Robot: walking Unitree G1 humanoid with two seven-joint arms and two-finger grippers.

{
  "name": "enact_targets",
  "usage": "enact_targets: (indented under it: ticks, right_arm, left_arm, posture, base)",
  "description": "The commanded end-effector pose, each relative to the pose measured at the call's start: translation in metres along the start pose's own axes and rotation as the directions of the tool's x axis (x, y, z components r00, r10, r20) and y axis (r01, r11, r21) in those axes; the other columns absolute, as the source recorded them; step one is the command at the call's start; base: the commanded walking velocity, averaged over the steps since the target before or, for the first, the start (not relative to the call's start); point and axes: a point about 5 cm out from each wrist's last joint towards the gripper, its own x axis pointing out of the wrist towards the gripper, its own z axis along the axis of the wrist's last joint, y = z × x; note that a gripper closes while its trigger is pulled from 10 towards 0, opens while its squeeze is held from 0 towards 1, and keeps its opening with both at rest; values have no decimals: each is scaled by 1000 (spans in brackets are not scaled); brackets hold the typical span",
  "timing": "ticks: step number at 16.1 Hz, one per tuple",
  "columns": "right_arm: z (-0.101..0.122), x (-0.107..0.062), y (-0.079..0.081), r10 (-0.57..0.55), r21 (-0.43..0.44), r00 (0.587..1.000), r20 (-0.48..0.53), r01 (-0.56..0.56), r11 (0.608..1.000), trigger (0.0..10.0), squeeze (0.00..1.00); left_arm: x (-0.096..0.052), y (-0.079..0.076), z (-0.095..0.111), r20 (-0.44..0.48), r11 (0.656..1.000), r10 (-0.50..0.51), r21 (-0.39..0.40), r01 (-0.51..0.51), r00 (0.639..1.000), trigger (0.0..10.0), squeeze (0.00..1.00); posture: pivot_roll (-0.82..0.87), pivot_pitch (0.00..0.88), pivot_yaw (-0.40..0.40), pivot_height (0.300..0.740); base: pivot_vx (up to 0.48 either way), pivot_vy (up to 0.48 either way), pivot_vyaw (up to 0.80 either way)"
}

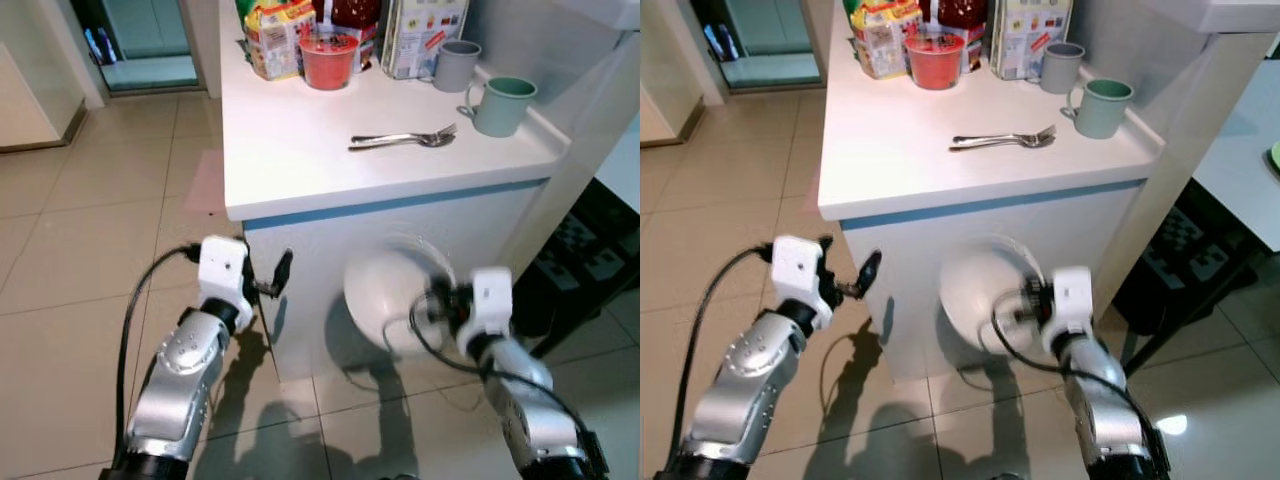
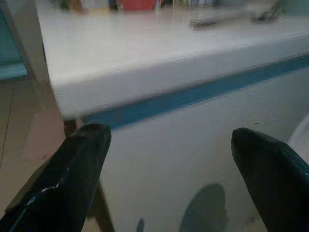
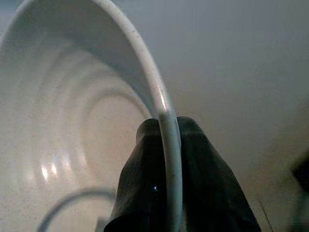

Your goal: Setting the table

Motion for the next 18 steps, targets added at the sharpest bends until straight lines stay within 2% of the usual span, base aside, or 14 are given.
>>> enact_targets:
  ticks: [1,3,4,5,6,7,8,9,10,11,12,14,16,18]
  right_arm:
    - [-6,4,-8,-25,-26,999,-20,25,999,0,0]
    - [-33,11,-15,-77,-62,982,-174,67,996,0,0]
    - [-39,12,-16,-93,-68,973,-214,80,994,0,0]
    - [-54,9,-20,-132,-117,944,-301,101,988,0,0]
    - [-60,7,-21,-142,-136,932,-333,101,986,0,0]
    - [-68,3,-21,-156,-166,912,-378,99,981,0,0]
    - [-84,-5,-24,-198,-200,864,-463,115,973,0,0]
    - [-95,-15,-29,-238,-223,820,-521,138,965,0,0]
    - [-101,-20,-31,-253,-244,798,-547,137,960,0,0]
    - [-111,-28,-30,-258,-288,764,-592,99,953,0,0]
    - [-111,-27,-24,-237,-283,771,-591,77,956,0,0]
    - [-110,-22,-16,-218,-275,784,-582,62,959,0,0]
    - [-117,-26,-8,-193,-283,778,-598,20,959,0,0]
    - [-120,-28,-5,-193,-271,772,-605,29,962,0,0]
  left_arm:
    - [1,1,-20,-72,1000,3,6,-2,997,10000,0]
    - [4,2,-70,-258,1000,7,16,-3,966,10000,0]
    - [3,1,-84,-321,1000,6,25,2,947,10000,0]
    - [-5,-5,-113,-452,1000,-6,21,18,892,10000,0]
    - [-9,-8,-123,-502,999,-13,29,32,865,10000,0]
    - [-18,-11,-137,-580,999,-26,16,43,814,10000,0]
    - [-36,-12,-160,-699,999,-35,0,49,714,10000,0]
    - [-55,-8,-174,-778,1000,-22,-8,25,628,10000,0]
    - [-65,-5,-181,-815,1000,-9,5,22,579,10000,0]
    - [-90,5,-195,-880,997,34,63,46,473,10000,0]
    - [-96,8,-197,-887,998,38,52,18,461,10000,0]
    - [-95,11,-196,-883,998,58,53,-25,465,10000,0]
    - [-90,4,-195,-879,998,55,58,-8,474,10000,0]
    - [-83,2,-192,-870,998,41,59,22,491,10000,0]
  posture:
    - [72,0,9,740]
    - [83,0,4,740]
    - [84,0,2,740]
    - [76,0,1,740]
    - [80,0,5,740]
    - [72,0,6,740]
    - [58,0,10,740]
    - [53,0,10,740]
    - [48,0,8,740]
    - [44,0,7,740]
    - [41,0,8,740]
    - [44,0,7,740]
    - [56,0,5,740]
    - [73,0,9,740]
  base:
    - [0,0,0]
    - [0,0,0]
    - [0,0,0]
    - [0,0,0]
    - [0,0,0]
    - [0,0,0]
    - [0,0,0]
    - [0,0,0]
    - [0,0,0]
    - [0,0,0]
    - [0,0,0]
    - [0,0,0]
    - [0,0,0]
    - [0,0,0]
